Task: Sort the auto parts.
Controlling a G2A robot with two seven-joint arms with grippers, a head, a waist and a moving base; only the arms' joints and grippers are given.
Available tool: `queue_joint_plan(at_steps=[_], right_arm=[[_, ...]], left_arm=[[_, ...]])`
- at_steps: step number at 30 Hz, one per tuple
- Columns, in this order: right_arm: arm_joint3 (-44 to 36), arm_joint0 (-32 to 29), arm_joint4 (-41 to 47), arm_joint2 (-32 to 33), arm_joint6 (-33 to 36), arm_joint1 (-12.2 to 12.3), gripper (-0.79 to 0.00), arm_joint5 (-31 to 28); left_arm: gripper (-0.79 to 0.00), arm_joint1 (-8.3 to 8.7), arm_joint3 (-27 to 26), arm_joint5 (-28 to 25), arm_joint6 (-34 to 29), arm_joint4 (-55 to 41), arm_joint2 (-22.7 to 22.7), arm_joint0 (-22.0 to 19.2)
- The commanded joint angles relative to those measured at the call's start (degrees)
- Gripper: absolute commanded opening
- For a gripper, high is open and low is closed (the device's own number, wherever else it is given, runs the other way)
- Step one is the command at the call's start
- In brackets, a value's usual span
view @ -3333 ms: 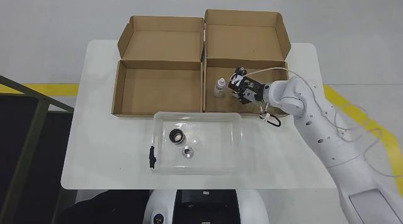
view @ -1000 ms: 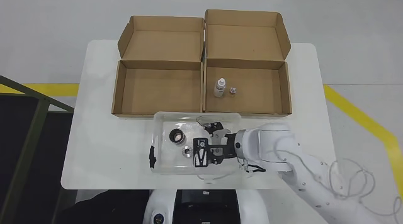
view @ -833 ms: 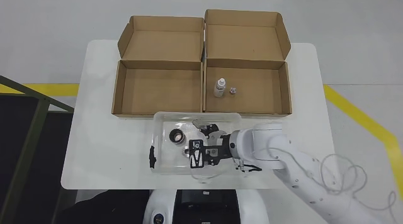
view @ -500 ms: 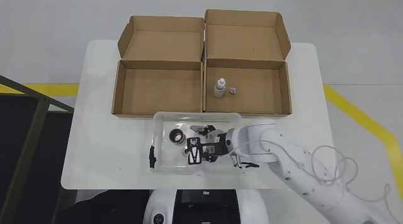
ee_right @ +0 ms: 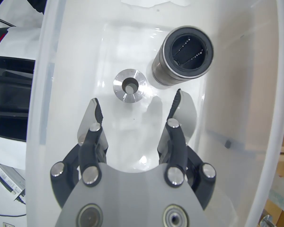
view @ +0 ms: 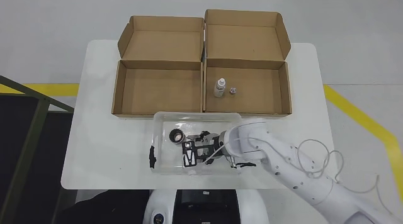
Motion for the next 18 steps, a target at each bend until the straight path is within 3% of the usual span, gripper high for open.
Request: queue_joint_plan(at_steps=[1,18], right_arm=[[0.4,0.3,-0.1,-0.6,-0.1,-0.2,-0.274,-0.1],[3.7,2.6,-2.0,-4.3,-3.2,-2.2,-0.397,-0.2]], left_arm=[[0.000,0.00,0.0,0.0,0.0,0.0,0.0,0.0],[0.000,0.00,0.0,0.0,0.0,0.0,0.0,0.0]])
